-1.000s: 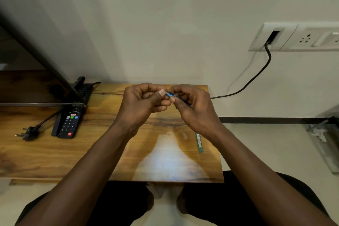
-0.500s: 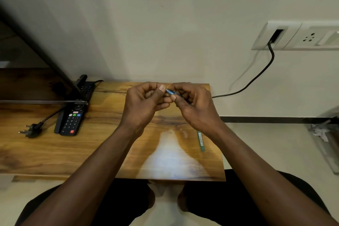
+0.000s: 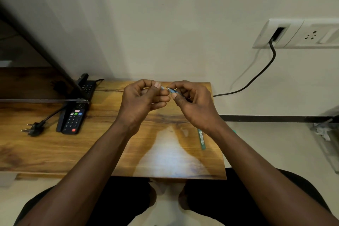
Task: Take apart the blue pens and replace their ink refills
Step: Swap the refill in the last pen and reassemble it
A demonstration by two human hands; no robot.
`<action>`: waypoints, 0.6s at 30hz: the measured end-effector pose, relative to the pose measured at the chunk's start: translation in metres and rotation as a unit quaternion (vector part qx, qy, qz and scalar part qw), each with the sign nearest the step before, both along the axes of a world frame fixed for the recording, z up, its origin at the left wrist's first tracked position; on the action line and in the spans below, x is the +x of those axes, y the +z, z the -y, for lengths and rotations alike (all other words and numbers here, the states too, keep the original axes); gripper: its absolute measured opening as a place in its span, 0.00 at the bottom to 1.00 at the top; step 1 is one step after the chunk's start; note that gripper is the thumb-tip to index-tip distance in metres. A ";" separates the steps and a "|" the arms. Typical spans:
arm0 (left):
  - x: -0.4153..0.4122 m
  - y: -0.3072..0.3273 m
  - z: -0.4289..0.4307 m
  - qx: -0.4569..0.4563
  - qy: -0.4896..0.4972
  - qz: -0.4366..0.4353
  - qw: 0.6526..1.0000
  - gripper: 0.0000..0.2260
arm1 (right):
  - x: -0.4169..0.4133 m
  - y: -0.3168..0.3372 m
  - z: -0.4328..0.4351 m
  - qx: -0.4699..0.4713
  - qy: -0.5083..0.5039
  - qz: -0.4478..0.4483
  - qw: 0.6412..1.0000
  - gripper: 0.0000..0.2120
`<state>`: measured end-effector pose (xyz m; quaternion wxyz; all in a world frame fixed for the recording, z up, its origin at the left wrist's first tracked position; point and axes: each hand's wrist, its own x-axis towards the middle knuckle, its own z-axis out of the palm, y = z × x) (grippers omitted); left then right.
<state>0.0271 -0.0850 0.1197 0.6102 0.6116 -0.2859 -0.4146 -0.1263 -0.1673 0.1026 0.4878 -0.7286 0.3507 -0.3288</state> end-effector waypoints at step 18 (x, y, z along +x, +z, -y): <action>0.005 -0.076 -0.011 0.265 -0.085 0.525 0.804 0.05 | 0.006 -0.016 0.003 0.156 -0.068 -0.028 0.985 0.06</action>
